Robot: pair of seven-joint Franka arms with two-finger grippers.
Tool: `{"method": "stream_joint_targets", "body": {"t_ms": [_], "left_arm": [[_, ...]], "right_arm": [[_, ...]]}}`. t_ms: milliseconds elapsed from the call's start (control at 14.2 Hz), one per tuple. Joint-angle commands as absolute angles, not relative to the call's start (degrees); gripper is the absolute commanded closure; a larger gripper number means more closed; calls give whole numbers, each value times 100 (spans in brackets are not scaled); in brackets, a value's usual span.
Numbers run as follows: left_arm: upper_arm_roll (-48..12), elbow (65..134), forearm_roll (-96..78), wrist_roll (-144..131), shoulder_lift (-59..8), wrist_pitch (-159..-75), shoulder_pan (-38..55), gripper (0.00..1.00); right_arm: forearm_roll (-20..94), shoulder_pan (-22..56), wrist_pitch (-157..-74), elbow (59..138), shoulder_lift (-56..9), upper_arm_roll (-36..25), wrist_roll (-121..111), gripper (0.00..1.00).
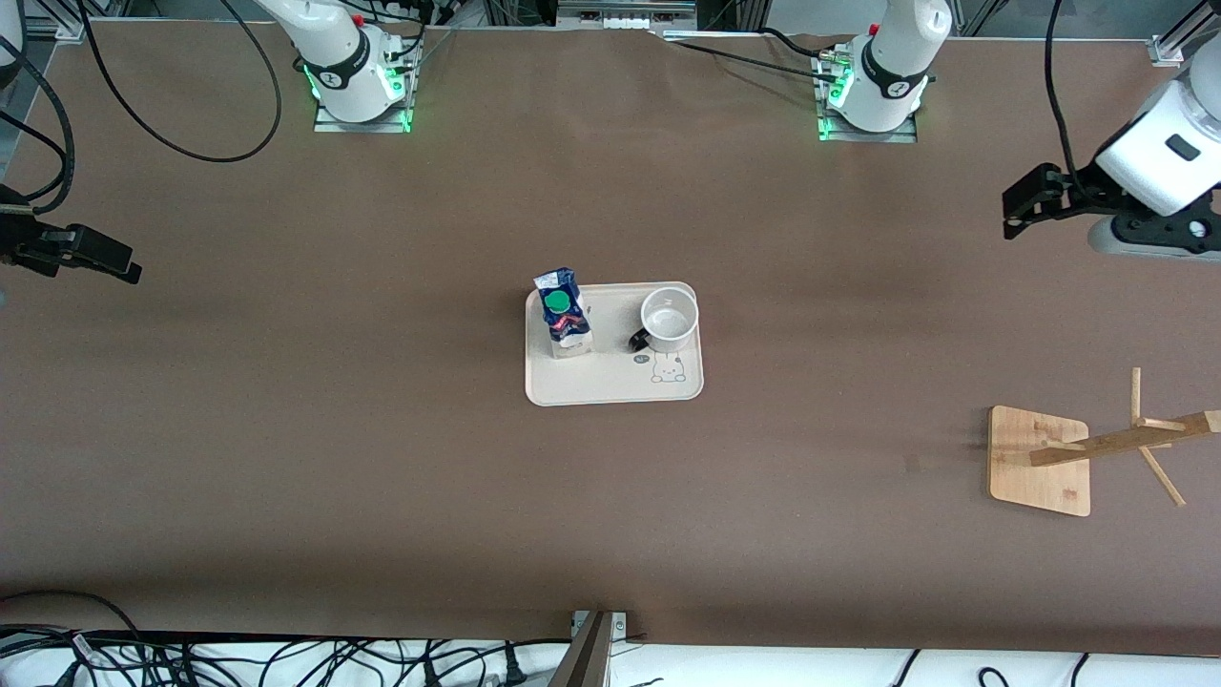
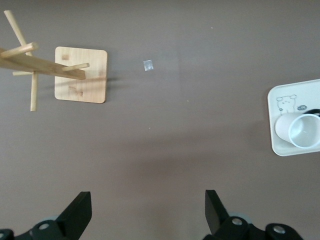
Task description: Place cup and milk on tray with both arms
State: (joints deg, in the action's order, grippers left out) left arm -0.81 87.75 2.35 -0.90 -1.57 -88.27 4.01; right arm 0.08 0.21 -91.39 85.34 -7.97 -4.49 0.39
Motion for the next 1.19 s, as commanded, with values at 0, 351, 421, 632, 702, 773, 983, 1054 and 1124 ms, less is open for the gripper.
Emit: {"method": "stream_joint_targets", "body": {"t_ms": [0,351,421,632,702,773,983,1054,1124], "left_arm": [[184,9430,97,9,167,-9464,474,0],[185,9624,149,-9,184,-9493,475,0],[176,9624,149,43,185,-9492,379,0],[150,9528,158,44,132,-9353,360,0],[141,9527,158,35,132,-9325,360,0],[141,9527,158,44,132,-9316,360,0],[141,9527,158,53,123,-9325,352,0],[141,9527,158,44,123,-9316,352,0],[141,9527,158,44,123,-9308,352,0]], "right_arm": [[-88,35,-9088,8473,-782,-440,9,0],[-88,35,-9035,8473,-782,-439,9,0],[-79,44,-8974,8473,-782,-431,-17,0],[-35,175,-8649,8473,-782,-396,-193,0],[-35,271,-8622,8473,-782,-404,-193,0],[-44,299,-8622,8473,-782,-396,-193,0],[-44,299,-8622,8473,-782,-404,-237,0],[-53,299,-8622,8473,-791,-404,-272,0],[-53,290,-8631,8473,-791,-404,-290,0]]}}
